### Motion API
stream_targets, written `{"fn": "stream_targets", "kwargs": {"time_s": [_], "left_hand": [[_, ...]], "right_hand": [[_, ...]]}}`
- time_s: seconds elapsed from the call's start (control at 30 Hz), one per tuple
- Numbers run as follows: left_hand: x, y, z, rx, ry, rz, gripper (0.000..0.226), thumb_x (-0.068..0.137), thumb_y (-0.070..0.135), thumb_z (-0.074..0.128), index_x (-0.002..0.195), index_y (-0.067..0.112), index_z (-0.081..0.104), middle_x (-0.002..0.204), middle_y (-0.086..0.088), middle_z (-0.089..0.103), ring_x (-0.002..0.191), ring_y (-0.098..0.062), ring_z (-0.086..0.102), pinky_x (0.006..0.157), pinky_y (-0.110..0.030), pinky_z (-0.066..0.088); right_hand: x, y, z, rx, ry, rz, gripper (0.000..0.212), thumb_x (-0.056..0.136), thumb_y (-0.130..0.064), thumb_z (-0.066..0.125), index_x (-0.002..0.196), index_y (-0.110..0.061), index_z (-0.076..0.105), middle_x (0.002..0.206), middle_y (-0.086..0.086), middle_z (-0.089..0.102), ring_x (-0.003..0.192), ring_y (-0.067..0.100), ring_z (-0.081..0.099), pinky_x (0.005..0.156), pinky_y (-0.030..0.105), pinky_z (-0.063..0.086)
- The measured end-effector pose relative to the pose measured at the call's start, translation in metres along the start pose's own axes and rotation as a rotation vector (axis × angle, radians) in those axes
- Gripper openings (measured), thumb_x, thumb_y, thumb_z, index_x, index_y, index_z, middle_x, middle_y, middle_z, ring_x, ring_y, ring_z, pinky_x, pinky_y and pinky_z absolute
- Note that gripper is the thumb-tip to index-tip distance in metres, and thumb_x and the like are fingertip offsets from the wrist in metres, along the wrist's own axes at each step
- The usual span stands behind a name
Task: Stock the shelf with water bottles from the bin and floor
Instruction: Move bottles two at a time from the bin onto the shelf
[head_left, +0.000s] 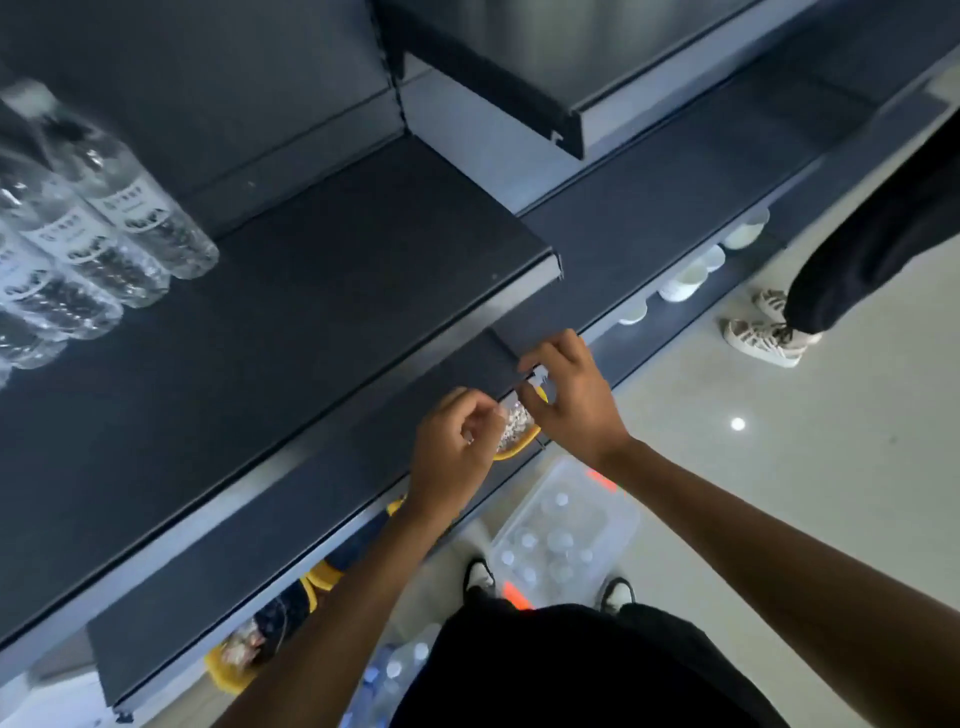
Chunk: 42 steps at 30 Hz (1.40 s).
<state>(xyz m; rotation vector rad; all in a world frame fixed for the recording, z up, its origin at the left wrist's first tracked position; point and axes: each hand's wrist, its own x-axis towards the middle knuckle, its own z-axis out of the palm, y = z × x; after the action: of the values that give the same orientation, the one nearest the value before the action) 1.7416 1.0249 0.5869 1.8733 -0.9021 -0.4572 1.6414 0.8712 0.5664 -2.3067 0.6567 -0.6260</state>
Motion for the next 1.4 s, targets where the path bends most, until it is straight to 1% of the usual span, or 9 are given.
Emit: {"fn": "stream_targets", "kwargs": {"time_s": [0.27, 0.47, 0.63, 0.77, 0.9, 1.13, 1.2, 1.3, 1.4], "left_hand": [[-0.045, -0.094, 0.127, 0.129, -0.234, -0.167, 0.018, 0.088, 0.034, 0.058, 0.087, 0.017, 0.064, 0.088, 0.002, 0.065, 0.082, -0.017, 0.062, 0.074, -0.042, 0.053], [-0.068, -0.215, 0.227, 0.240, -0.316, -0.325, 0.022, 0.089, 0.024, 0.066, 0.105, 0.007, 0.064, 0.101, -0.004, 0.060, 0.094, -0.027, 0.063, 0.082, -0.040, 0.050], [-0.081, -0.329, 0.318, 0.338, -0.433, -0.384, 0.048, 0.085, 0.032, 0.061, 0.123, 0.003, 0.059, 0.120, -0.014, 0.063, 0.112, -0.033, 0.060, 0.090, -0.039, 0.047], [-0.081, -0.414, 0.386, 0.407, -0.491, -0.436, 0.058, 0.092, 0.032, 0.067, 0.141, 0.006, 0.049, 0.137, -0.015, 0.057, 0.128, -0.032, 0.054, 0.099, -0.040, 0.045], [-0.069, -0.489, 0.440, 0.497, -0.471, -0.523, 0.070, 0.093, 0.037, 0.066, 0.151, 0.012, 0.038, 0.150, -0.011, 0.050, 0.137, -0.030, 0.050, 0.105, -0.042, 0.048], [-0.037, -0.580, 0.484, 0.489, -0.505, -0.605, 0.081, 0.092, 0.035, 0.069, 0.159, 0.016, 0.028, 0.160, -0.008, 0.040, 0.145, -0.029, 0.043, 0.114, -0.041, 0.042], [-0.032, -0.594, 0.489, 0.461, -0.519, -0.585, 0.076, 0.093, 0.039, 0.068, 0.158, 0.019, 0.032, 0.157, -0.006, 0.046, 0.141, -0.028, 0.047, 0.113, -0.040, 0.044], [-0.026, -0.597, 0.491, 0.428, -0.505, -0.553, 0.069, 0.090, 0.043, 0.068, 0.151, 0.019, 0.043, 0.146, -0.005, 0.058, 0.132, -0.026, 0.055, 0.107, -0.036, 0.047], [-0.022, -0.590, 0.483, 0.385, -0.443, -0.574, 0.066, 0.085, 0.048, 0.071, 0.140, 0.017, 0.056, 0.136, -0.003, 0.066, 0.125, -0.025, 0.061, 0.105, -0.037, 0.049]], "right_hand": [[-0.146, 0.139, 0.007, -0.098, -0.019, 0.435, 0.024, 0.089, -0.021, 0.072, 0.111, -0.014, 0.064, 0.114, 0.007, 0.053, 0.102, 0.031, 0.058, 0.070, 0.049, 0.058], [-0.241, 0.248, 0.083, -0.173, -0.188, 0.661, 0.028, 0.090, -0.018, 0.070, 0.116, -0.010, 0.065, 0.120, 0.012, 0.054, 0.112, 0.034, 0.056, 0.066, 0.036, 0.048], [-0.291, 0.345, 0.172, -0.251, -0.349, 0.723, 0.037, 0.091, -0.022, 0.068, 0.125, -0.010, 0.061, 0.129, 0.015, 0.052, 0.123, 0.034, 0.049, 0.071, 0.034, 0.043], [-0.306, 0.411, 0.247, -0.264, -0.482, 0.746, 0.046, 0.093, -0.029, 0.067, 0.133, -0.011, 0.057, 0.136, 0.015, 0.052, 0.127, 0.036, 0.049, 0.099, 0.044, 0.044], [-0.302, 0.461, 0.315, -0.230, -0.562, 0.760, 0.055, 0.092, -0.034, 0.067, 0.142, -0.014, 0.051, 0.141, 0.012, 0.054, 0.130, 0.034, 0.048, 0.107, 0.044, 0.038], [-0.291, 0.508, 0.399, -0.157, -0.785, 0.770, 0.081, 0.085, -0.046, 0.075, 0.155, -0.032, 0.038, 0.150, 0.005, 0.052, 0.133, 0.035, 0.050, 0.106, 0.045, 0.042], [-0.291, 0.512, 0.413, -0.159, -0.812, 0.737, 0.078, 0.085, -0.044, 0.075, 0.154, -0.031, 0.040, 0.149, 0.006, 0.053, 0.130, 0.036, 0.054, 0.106, 0.045, 0.042], [-0.291, 0.516, 0.414, -0.140, -0.721, 0.774, 0.066, 0.088, -0.038, 0.071, 0.150, -0.032, 0.048, 0.140, 0.003, 0.061, 0.125, 0.031, 0.060, 0.097, 0.039, 0.048], [-0.285, 0.516, 0.393, -0.049, -0.593, 0.952, 0.061, 0.087, -0.038, 0.070, 0.146, -0.035, 0.053, 0.131, 0.003, 0.067, 0.122, 0.027, 0.061, 0.091, 0.036, 0.049]]}}
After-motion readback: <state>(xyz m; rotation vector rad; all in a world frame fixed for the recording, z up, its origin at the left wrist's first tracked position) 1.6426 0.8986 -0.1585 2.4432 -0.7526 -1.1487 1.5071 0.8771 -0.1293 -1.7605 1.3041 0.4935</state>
